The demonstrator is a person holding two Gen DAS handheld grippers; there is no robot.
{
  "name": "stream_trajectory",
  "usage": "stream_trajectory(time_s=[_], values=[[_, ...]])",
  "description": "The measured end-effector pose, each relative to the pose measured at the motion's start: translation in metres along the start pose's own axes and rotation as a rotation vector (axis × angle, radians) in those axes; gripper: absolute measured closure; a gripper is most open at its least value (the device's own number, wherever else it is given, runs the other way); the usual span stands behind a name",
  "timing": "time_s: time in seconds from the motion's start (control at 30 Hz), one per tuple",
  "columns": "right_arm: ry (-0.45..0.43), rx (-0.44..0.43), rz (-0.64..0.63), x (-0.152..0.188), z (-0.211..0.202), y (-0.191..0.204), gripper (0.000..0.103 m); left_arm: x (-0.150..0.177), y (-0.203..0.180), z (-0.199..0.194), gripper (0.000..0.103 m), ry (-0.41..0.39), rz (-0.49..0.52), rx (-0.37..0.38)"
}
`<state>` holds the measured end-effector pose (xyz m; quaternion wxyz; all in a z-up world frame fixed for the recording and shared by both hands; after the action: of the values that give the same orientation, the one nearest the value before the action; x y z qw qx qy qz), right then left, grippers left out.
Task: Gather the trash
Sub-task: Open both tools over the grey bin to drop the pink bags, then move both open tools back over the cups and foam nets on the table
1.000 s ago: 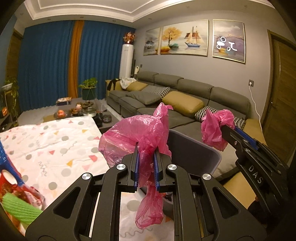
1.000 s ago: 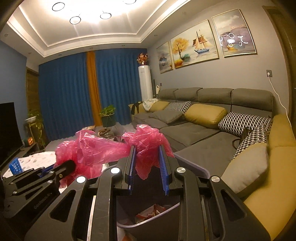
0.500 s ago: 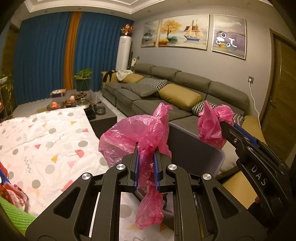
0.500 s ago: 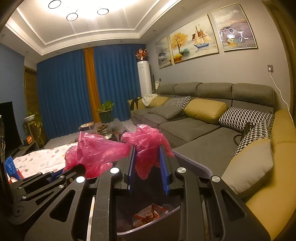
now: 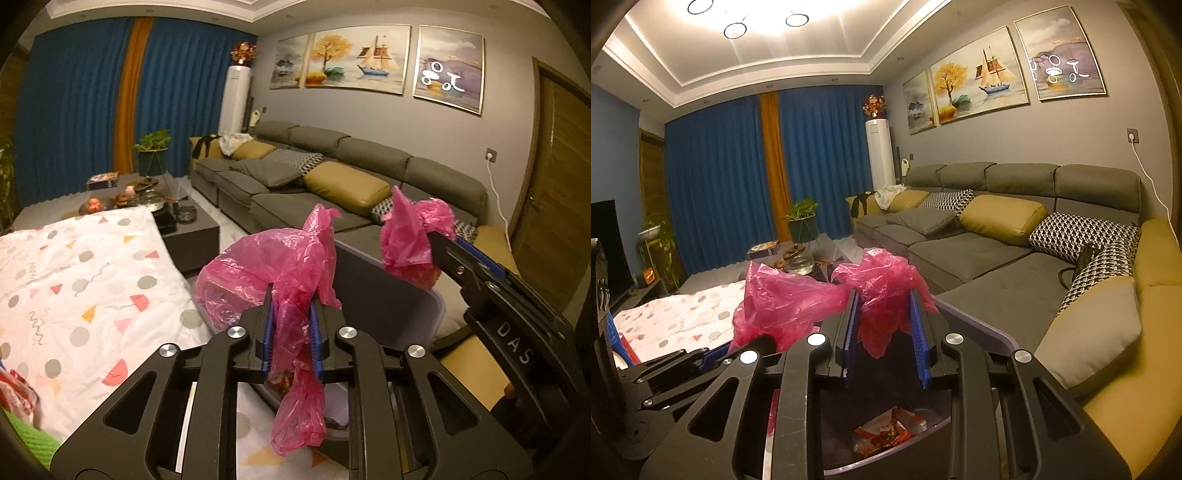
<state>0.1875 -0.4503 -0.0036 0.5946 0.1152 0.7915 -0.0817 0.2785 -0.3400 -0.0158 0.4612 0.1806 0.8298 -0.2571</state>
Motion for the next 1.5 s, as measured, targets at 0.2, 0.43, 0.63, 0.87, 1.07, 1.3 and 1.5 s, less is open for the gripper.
stream_trajectory(time_s=[0.2, 0.43, 0.63, 0.87, 1.07, 1.3, 1.5], values=[[-0.005, 0.005, 0.007, -0.001, 0.000, 0.000, 0.071, 0.007, 0.010, 0.001, 0.036, -0.005, -0.016, -0.022], [-0.001, 0.001, 0.030, -0.002, 0.001, -0.001, 0.058, 0.015, 0.034, -0.013, 0.013, -0.017, -0.075, -0.141], [-0.016, -0.013, 0.025, 0.000, -0.014, 0.010, 0.045, 0.024, 0.042, -0.046, 0.006, -0.062, -0.079, -0.227], [-0.033, -0.028, -0.003, 0.004, -0.037, 0.030, 0.031, 0.036, 0.059, -0.097, 0.006, -0.106, -0.103, -0.319], [-0.031, -0.082, -0.023, 0.015, -0.063, 0.054, 0.027, 0.059, 0.084, -0.148, 0.006, -0.129, -0.118, -0.406], [0.034, -0.217, -0.053, 0.040, -0.084, 0.105, 0.024, 0.090, 0.126, -0.215, 0.006, -0.144, -0.181, -0.520], [0.102, -0.361, -0.117, 0.067, -0.102, 0.167, 0.019, 0.111, 0.161, -0.276, 0.006, -0.174, -0.214, -0.634]])
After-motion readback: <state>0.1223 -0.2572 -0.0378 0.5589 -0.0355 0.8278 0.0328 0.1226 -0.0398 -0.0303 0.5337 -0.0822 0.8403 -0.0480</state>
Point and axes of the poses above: each gripper's, at about its wrist camera, not at the fingertips, and z roughly the way its jaws point, y to its left, x to its underside, the point moved 2 cm from there along z, roughly the way its jaws point, and after that the axes turned 6 degrees about -z, right-handed, at the moved point
